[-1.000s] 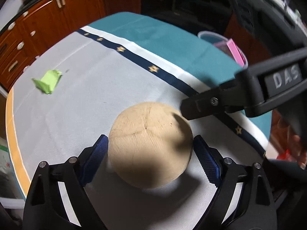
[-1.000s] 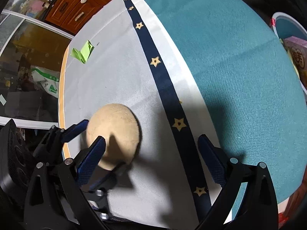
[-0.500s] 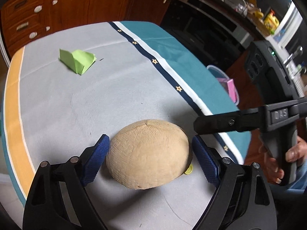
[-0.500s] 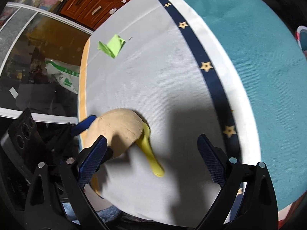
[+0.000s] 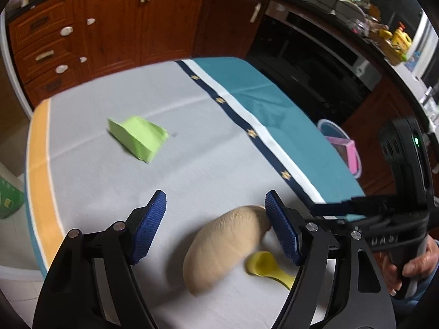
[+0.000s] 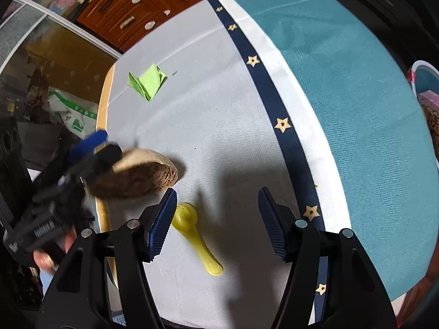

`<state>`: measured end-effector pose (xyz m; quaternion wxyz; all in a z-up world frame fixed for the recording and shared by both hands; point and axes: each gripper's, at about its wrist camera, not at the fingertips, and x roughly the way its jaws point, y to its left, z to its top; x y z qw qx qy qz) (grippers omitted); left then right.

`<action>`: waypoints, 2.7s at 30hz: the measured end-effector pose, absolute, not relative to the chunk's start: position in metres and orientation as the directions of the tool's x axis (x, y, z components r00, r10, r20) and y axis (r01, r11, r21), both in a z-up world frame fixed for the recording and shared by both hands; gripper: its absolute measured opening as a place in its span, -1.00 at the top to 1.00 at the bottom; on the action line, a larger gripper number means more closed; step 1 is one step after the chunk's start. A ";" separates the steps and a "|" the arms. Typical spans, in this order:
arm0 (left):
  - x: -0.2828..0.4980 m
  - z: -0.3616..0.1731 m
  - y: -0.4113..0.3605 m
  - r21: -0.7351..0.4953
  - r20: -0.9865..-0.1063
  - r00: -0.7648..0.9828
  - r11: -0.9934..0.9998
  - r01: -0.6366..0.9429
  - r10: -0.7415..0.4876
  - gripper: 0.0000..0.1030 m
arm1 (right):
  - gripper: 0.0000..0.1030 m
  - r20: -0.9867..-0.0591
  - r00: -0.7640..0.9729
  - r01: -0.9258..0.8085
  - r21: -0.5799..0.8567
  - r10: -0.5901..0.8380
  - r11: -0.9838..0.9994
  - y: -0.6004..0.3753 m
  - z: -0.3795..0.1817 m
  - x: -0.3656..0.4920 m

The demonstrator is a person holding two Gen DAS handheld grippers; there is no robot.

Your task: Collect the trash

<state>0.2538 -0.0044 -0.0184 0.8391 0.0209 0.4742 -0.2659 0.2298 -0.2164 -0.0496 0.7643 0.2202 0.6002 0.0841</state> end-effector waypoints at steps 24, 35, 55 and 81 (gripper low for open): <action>0.228 0.001 0.044 -0.210 -0.777 0.484 0.891 0.404 -0.402 -0.49 | 0.51 -0.951 0.181 -0.111 0.232 0.249 0.966 -0.134 -0.068 0.208; 0.244 -0.034 0.020 -0.215 -0.825 0.407 0.884 0.415 -0.392 -0.50 | 0.57 -0.936 0.263 0.024 0.250 0.235 0.968 -0.186 -0.049 0.229; 0.268 -0.092 -0.030 -0.093 -0.898 0.340 0.877 0.471 -0.278 -0.52 | 0.57 -0.910 0.268 0.090 0.350 0.315 0.933 -0.232 -0.063 0.247; 0.221 -0.032 -0.118 0.109 -0.854 0.483 0.840 0.531 -0.195 0.83 | 0.57 -0.841 0.378 0.145 0.467 0.387 0.872 -0.306 -0.048 0.197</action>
